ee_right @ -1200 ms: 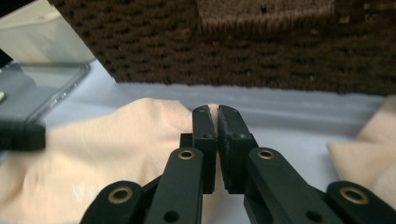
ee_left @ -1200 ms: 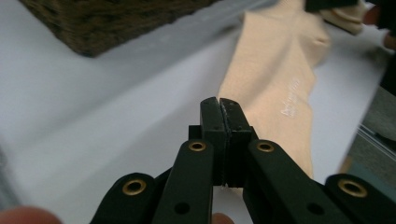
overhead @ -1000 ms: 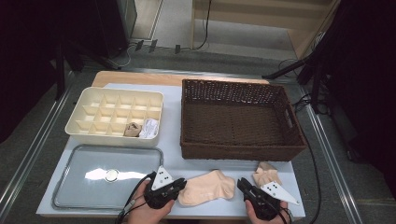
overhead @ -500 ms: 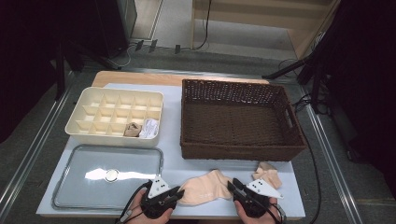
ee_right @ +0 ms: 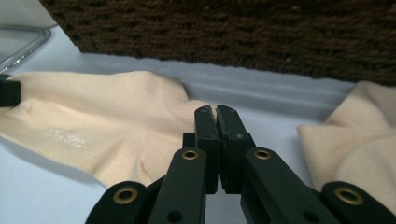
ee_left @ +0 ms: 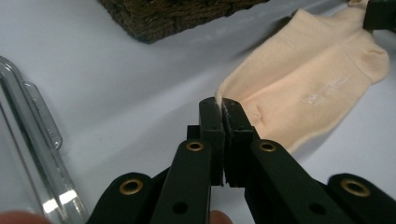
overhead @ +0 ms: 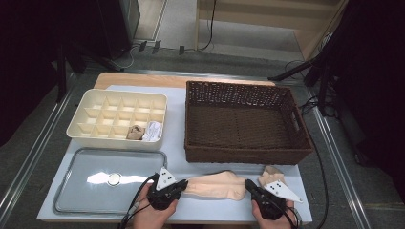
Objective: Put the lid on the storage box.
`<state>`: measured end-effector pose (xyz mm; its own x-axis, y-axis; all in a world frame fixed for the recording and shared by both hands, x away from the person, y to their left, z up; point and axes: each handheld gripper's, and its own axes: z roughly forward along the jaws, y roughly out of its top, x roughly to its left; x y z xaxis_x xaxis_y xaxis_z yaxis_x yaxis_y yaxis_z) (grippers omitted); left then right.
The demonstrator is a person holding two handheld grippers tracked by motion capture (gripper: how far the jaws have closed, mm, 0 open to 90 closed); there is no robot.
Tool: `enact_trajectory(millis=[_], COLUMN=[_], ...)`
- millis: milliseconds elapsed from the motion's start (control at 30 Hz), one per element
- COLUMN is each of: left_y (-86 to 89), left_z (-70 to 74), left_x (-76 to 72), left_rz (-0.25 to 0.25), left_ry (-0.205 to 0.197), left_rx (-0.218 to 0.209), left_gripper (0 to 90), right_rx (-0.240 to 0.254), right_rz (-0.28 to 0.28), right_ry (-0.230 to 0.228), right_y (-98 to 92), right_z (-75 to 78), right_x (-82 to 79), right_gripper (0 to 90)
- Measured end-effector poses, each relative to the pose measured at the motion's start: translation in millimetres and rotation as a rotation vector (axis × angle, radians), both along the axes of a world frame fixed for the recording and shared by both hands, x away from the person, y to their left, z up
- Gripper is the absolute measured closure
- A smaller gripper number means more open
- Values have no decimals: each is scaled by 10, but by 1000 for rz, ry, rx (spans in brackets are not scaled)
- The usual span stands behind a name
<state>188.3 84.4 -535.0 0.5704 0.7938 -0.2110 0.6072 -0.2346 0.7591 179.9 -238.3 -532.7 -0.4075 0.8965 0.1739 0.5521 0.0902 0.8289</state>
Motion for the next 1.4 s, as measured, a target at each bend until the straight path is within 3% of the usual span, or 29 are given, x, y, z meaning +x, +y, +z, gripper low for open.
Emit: enact_trajectory(millis=[100, 167, 233, 300, 400, 500, 567, 667, 733, 933, 1033, 1133, 1267, 1400], left_y=[29, 51, 79, 98, 102, 92, 84, 55, 46, 65, 39, 63, 132, 180], left_z=[25, 34, 41, 45, 48, 29, 18, 12, 17, 0, -6, 8, 42, 67], left_x=[-7, -6, -3, -2, 1, 6, 3, -9, -13, 15, 16, 16, 14, 5], left_rz=[16, 28, 29, 37, 38, 26, 12, -7, -10, 3, 1, 16, 20, 26], left_ry=[-1, -3, 1, -12, -20, -4, 7, 16, 15, 17, 9, -10, -24, -38], left_rx=[-11, -30, -60, -79, -96, -90, -82, -78, -82, -74, -74, -92, -131, -153], left_gripper=[886, 834, 774, 706, 663, 727, 801, 881, 889, 896, 878, 761, 677, 651], right_rx=[-15, 16, 49, 78, 72, 24, -42, -43, -46, -49, -63, -6, 31, 41], right_rz=[19, 19, -4, -24, -2, 45, 72, 120, 133, 60, 73, 62, 5, -59], right_ry=[40, 49, 14, -26, -36, -22, -35, -13, -8, -85, -64, -66, -119, -141], right_y=[21, 7, -25, -43, 31, 153, 245, 315, 331, 217, 190, 148, -89, -370], right_z=[-30, -36, -12, 10, -18, -75, -108, -94, -80, 12, -39, -31, 144, 254], right_x=[-16, -23, -11, 30, 103, 152, 149, 115, 100, 69, 108, 115, 74, 17], right_gripper=[889, 865, 753, 711, 646, 616, 639, 827, 848, 857, 835, 722, 692, 661])
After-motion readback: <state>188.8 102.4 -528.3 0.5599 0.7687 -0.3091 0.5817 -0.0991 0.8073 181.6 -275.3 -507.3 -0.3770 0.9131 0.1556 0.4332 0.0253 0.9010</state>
